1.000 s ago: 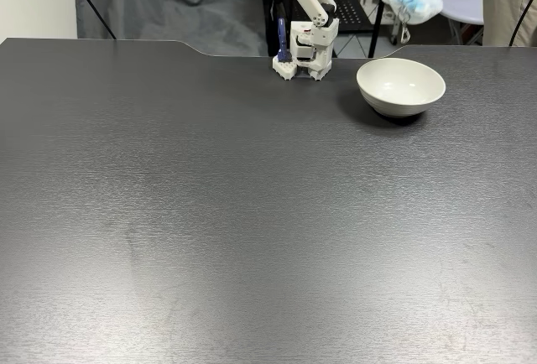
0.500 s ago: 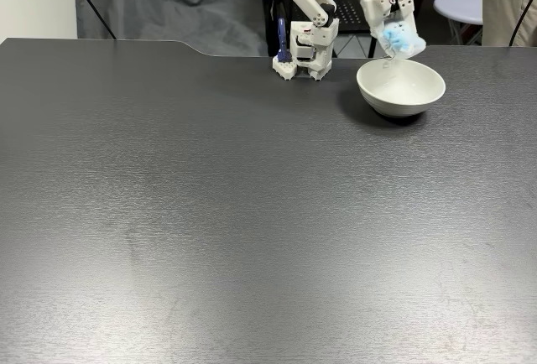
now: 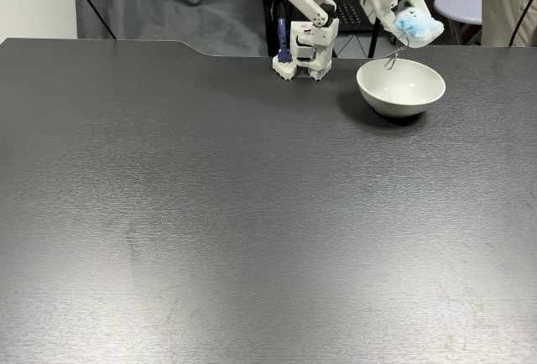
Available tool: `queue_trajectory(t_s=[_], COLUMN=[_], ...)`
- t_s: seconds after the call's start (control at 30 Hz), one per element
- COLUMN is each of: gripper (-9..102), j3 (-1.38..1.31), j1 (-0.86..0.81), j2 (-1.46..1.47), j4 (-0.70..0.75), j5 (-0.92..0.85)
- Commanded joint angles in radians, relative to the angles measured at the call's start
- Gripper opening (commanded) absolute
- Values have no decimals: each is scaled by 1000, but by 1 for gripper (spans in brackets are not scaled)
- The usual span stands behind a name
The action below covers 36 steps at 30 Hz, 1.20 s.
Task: Grasp a skyblue doll and put it in the white bowl.
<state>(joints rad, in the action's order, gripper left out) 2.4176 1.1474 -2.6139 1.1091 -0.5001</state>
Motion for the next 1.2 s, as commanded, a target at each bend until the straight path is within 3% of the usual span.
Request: queue_trajectory(t_s=[0.0, 0.23, 0.53, 1.17], gripper=[-1, -1, -1, 0], j3=[-12, -12, -12, 15], j1=[-8, -9, -192, -242], j2=[-18, 92, 112, 114], j4=[-46, -158, -161, -163], j5=[9, 9, 8, 9])
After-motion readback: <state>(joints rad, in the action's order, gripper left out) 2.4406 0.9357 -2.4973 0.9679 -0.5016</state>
